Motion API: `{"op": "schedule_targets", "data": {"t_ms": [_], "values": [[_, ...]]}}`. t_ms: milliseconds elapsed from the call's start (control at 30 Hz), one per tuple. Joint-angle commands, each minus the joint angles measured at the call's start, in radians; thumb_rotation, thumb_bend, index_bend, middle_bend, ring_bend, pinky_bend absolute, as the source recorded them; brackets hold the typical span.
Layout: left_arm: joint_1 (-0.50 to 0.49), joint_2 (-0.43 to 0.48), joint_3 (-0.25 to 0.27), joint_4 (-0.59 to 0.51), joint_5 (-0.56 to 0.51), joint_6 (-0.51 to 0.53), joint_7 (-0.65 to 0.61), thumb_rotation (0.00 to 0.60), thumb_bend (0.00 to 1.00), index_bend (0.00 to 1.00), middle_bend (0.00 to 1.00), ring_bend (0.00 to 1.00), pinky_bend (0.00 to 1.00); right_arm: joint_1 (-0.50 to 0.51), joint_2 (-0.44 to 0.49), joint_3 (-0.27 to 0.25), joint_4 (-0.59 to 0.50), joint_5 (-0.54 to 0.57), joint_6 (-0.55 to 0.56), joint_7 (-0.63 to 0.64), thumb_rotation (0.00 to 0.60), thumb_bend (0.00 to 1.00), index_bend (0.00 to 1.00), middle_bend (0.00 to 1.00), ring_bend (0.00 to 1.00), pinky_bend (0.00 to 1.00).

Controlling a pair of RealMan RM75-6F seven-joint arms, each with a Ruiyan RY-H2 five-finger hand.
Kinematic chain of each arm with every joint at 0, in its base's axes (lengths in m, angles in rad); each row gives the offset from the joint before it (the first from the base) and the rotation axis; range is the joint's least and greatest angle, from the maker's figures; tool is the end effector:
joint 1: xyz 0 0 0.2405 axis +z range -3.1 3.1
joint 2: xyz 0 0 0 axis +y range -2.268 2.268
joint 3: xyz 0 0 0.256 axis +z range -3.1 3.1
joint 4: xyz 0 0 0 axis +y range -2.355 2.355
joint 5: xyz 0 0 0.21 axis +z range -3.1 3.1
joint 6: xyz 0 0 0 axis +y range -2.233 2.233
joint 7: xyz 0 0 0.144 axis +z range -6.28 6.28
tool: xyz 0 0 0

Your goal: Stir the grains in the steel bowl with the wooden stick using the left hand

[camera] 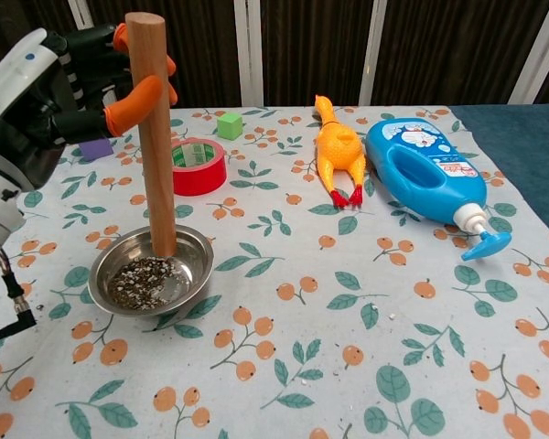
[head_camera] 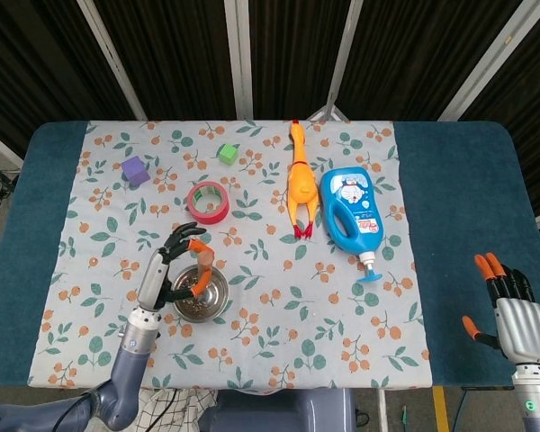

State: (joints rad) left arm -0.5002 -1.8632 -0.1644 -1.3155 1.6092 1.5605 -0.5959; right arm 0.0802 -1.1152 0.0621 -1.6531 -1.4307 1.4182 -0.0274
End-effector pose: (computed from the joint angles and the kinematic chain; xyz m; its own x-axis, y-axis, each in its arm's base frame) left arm -0.1258 0.2689 -0.0192 -0.5762 0.1730 0.7988 0.6708 -0.4582 0.5831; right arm -0.3154 -0.1810 0.1527 0.3754 -0.0630 0.9247 -0.9236 0.0580 0.3789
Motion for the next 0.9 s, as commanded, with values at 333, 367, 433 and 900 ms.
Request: {"op": "schedule_targets", "data": {"t_ms": [333, 367, 433, 900], "values": [[0.011, -0.037, 0.038, 0.107, 0.005, -0.013, -0.108, 0.600, 0.93, 0.62, 0.72, 0.24, 0.16, 0.000, -0.004, 0.004, 0.002, 0.004, 0.001, -0.002, 0.600, 0.32, 0.00, 0.00, 0.00, 0.00], [0.011, -0.038, 0.044, 0.116, 0.003, -0.020, -0.119, 0.600, 0.93, 0.63, 0.72, 0.25, 0.16, 0.000, -0.005, 0.004, 0.003, 0.004, 0.001, -0.002, 0.600, 0.32, 0.00, 0.00, 0.00, 0.00], [0.014, -0.044, 0.051, 0.138, 0.007, -0.019, -0.132, 0.600, 0.93, 0.63, 0.72, 0.25, 0.16, 0.000, -0.005, 0.004, 0.003, 0.004, 0.001, -0.001, 0.600, 0.32, 0.00, 0.00, 0.00, 0.00], [0.034, -0.073, 0.085, 0.229, 0.025, 0.000, -0.185, 0.600, 0.93, 0.63, 0.72, 0.25, 0.16, 0.001, -0.006, 0.006, 0.003, 0.006, 0.000, -0.001, 0.600, 0.32, 0.00, 0.00, 0.00, 0.00]]}}
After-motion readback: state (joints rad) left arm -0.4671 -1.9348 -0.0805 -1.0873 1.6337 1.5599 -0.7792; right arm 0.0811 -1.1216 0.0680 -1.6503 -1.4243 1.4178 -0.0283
